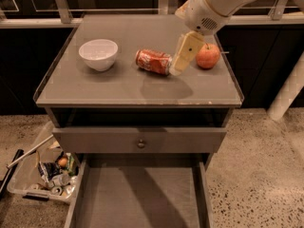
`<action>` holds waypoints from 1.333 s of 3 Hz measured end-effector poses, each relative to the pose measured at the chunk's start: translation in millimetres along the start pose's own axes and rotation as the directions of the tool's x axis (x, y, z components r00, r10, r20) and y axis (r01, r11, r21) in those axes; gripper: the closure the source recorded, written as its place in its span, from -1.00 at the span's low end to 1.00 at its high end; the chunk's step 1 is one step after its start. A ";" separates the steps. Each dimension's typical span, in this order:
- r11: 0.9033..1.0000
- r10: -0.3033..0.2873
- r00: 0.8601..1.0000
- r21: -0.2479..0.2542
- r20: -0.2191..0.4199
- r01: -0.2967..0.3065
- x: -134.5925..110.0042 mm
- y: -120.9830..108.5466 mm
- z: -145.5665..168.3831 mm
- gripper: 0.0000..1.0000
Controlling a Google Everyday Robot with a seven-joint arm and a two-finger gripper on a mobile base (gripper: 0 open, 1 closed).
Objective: Place coke can into middle drawer
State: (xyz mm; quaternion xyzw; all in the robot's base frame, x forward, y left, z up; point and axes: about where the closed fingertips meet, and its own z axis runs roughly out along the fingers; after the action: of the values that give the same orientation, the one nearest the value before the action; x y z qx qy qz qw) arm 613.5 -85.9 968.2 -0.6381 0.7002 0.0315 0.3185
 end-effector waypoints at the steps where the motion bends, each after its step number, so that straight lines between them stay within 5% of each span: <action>1: 0.997 0.058 0.998 -0.054 0.013 -0.057 4.9 -16.8 39.3 -1.00; 3: 0.977 0.141 0.990 -0.161 0.010 -0.138 4.2 -31.7 108.3 -1.00; 4: 0.956 0.211 0.978 -0.210 -0.003 -0.207 10.0 -29.2 147.7 -1.00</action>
Offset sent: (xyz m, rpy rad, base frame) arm 0.0848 0.0377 -0.0885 0.0768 0.2337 -0.0341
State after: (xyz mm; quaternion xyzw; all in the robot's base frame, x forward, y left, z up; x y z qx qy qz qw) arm 700.2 -33.5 856.5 -0.5902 0.7533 0.1446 0.2515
